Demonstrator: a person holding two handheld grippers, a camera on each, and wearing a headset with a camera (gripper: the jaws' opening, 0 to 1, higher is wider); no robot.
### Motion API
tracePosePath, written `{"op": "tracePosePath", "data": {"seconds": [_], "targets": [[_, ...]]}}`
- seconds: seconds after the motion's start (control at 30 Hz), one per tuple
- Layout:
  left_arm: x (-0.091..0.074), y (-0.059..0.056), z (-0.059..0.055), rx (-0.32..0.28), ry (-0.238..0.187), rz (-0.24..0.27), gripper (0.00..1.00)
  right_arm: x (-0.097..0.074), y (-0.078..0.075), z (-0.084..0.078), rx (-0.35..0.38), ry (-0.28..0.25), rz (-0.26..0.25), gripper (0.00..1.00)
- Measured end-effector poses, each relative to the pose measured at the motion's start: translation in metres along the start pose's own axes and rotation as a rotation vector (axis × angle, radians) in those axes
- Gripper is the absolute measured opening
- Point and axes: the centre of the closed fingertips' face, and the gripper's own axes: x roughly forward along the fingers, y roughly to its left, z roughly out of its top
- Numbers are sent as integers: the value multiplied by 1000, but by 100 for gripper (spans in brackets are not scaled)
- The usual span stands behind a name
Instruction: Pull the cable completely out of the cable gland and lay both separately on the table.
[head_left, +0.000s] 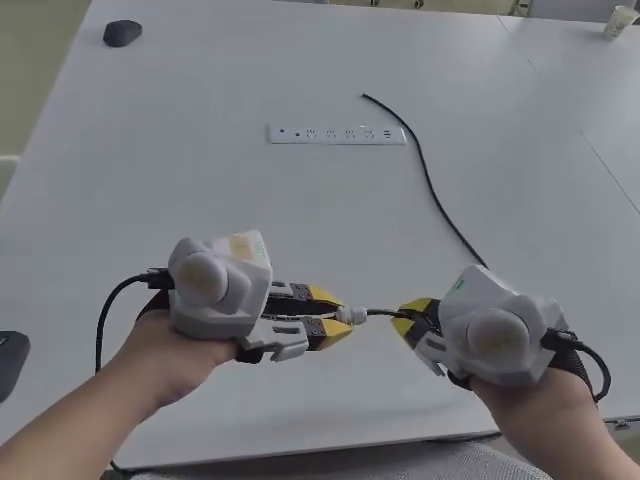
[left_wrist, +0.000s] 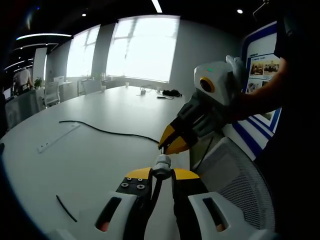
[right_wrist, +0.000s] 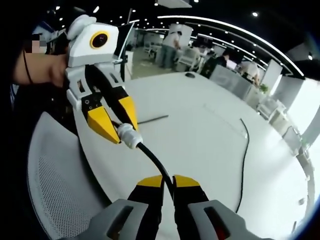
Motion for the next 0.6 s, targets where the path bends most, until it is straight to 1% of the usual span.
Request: {"op": "tracePosePath", "data": {"seconds": [0.03,0.07,0.1,0.17,0.23,0.27,0.33,0.5,0.6], "targets": [[0,0,0,2,-3,1,16,0,-2,-2,22,1,-3,1],[0,0,0,4,-3,1,16,1,-4,-6,70,1,-6,1],[0,0,0,6,-3,2,16,1,-5,-9,95,4,-6,1],[0,0,0,6,-2,2,15,2,-9,-16,135,12,-13,1],[0,0,0,3,-1,2,15,4,-10,-23,174,19,-8,1],[0,0,0,3,0,2,15,5,-12,-28,190,27,-14,1],[1,-1,0,6,1,0,15,6,-14,-33,209,30,-17,1],[0,-1,-2,12,3,4,16,9,-14,-46,305,43,-17,1],[-1,-1,-2,17,1,5,15,10,-13,-49,324,44,-11,1]]}}
